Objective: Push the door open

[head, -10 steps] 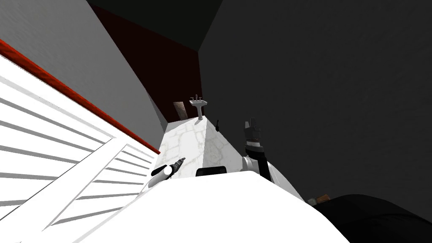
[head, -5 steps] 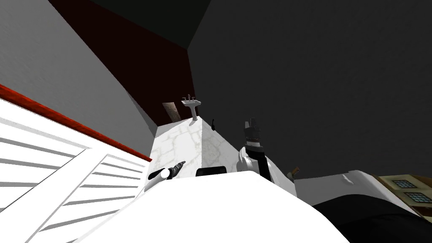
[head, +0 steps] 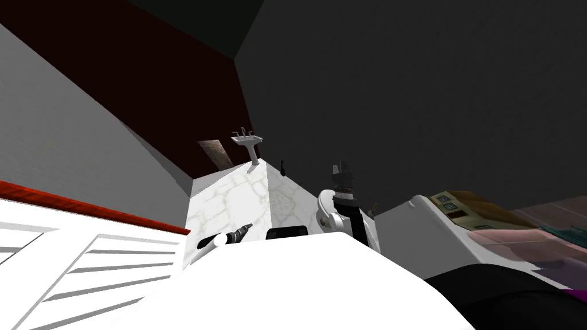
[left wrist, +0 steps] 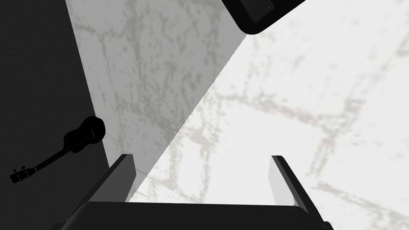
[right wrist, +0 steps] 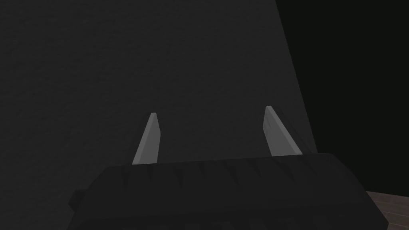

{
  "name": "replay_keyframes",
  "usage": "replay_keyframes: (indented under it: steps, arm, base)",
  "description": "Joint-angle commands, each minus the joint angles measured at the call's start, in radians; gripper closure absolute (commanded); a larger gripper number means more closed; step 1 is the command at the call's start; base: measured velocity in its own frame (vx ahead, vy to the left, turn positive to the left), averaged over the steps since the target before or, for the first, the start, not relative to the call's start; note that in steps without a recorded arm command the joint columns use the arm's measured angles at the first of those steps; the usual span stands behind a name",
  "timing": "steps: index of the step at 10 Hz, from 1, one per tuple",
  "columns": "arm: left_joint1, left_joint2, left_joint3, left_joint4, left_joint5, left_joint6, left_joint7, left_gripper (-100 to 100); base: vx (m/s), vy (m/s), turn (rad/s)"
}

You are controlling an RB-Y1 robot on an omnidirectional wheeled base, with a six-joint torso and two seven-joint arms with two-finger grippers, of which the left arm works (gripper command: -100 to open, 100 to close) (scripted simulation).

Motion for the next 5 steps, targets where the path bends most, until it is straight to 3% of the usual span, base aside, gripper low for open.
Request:
replay_keyframes:
  steps: [1,5]
  arm:
    - [0.018,0.005,-0.004,-0.007,0.023,0.032,-0.036,-100]
    - [0.054,0.016,-0.013,-0.018,0.071,0.097,-0.113,-100]
  base:
    - [-0.117,0.032,-0.298]
    - [-0.105,0.043,-0.252]
